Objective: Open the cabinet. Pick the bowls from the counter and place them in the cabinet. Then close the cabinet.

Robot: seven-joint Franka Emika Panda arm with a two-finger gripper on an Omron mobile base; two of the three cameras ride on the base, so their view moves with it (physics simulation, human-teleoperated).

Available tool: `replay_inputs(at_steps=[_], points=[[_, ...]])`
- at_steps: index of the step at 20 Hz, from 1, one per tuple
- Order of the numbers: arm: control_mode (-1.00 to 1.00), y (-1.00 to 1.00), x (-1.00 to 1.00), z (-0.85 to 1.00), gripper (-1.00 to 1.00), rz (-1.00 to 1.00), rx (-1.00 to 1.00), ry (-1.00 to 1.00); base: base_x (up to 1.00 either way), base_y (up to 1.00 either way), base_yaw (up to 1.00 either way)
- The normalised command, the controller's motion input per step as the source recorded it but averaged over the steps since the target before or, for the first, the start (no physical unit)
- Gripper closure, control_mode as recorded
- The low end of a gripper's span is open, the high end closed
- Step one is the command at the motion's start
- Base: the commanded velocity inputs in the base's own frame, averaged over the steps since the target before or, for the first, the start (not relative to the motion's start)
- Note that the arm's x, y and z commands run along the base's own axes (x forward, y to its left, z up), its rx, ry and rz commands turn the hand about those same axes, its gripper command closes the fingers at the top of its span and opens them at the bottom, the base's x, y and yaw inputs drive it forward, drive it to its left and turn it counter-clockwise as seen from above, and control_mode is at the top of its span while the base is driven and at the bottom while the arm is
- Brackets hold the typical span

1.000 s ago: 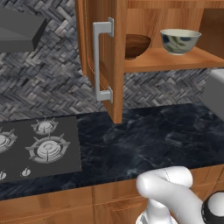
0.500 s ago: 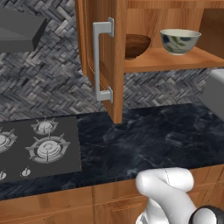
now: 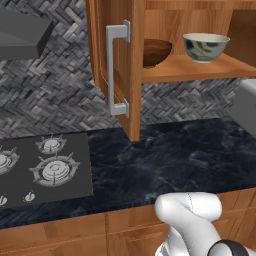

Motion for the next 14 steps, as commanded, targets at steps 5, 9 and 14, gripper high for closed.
replay_inputs(at_steps=[5,9,14], points=[[-1.00,0.40,0.40,0.00,-1.00,0.00,0.00,0.00,0.00,0.00,0.00],[-1.00,0.31,0.40,0.00,-1.00,0.00,0.00,0.00,0.00,0.00,0.00],[-1.00,0.23,0.43,0.00,-1.00,0.00,0.00,0.00,0.00,0.00,0.00]])
